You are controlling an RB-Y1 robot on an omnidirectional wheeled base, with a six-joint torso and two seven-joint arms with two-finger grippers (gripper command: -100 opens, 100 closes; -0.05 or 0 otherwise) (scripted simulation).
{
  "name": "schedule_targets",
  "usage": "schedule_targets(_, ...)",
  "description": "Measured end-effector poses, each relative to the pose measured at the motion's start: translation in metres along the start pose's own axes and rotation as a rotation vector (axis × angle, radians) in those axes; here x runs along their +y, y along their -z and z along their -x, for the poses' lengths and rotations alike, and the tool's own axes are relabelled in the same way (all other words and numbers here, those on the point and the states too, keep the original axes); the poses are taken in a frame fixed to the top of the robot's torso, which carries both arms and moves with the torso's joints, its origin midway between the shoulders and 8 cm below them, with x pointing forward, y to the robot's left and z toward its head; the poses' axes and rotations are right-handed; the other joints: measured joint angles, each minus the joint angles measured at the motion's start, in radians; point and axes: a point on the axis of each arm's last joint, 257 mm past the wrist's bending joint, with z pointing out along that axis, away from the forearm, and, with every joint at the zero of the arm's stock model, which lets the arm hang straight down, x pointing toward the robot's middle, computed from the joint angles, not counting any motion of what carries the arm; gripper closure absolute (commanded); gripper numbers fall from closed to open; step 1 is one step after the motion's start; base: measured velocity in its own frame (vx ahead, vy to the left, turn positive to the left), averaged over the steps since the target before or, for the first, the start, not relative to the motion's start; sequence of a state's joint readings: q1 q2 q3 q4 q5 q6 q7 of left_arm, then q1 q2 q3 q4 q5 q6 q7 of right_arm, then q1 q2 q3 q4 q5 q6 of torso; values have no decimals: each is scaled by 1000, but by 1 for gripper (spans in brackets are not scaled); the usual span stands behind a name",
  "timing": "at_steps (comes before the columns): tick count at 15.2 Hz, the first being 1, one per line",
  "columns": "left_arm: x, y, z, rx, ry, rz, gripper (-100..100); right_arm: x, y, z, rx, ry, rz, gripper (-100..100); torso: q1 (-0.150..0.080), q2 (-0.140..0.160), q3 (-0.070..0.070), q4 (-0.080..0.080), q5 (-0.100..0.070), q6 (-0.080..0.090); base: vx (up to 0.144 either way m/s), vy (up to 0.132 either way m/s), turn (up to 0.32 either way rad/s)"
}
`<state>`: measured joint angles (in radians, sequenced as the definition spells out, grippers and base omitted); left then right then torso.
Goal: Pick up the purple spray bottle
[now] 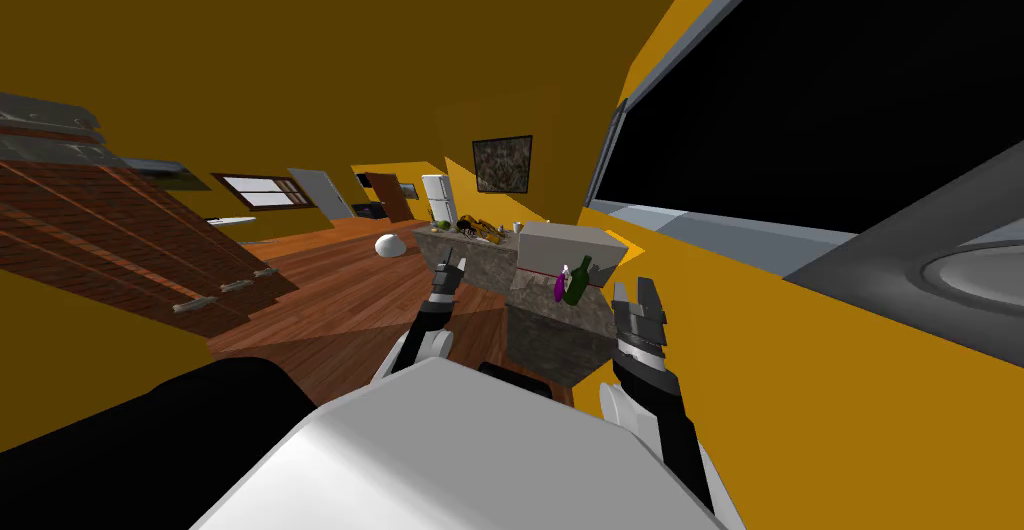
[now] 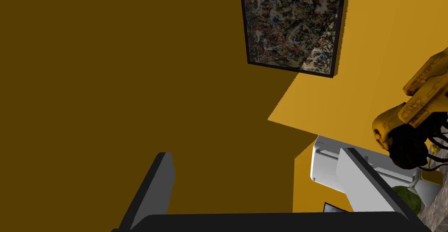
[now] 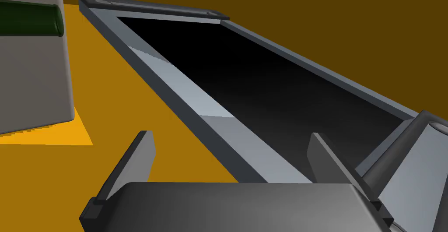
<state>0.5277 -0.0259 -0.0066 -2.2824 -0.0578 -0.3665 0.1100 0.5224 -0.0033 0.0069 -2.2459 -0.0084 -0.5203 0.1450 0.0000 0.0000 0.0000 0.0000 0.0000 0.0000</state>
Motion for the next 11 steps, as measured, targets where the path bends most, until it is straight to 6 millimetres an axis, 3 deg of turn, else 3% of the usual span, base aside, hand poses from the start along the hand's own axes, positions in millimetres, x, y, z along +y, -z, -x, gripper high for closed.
schedule_targets(5,0,0,0,0,0,0,0,-29,9,-4,95,78,-74,-100,6,0,0,0,1,0,-1,79,44)
schedule_targets(11,0,0,0,0,0,0,0,-81,32,-8,225,209,-207,-100,7,0,0,0,2,0,1,103,54)
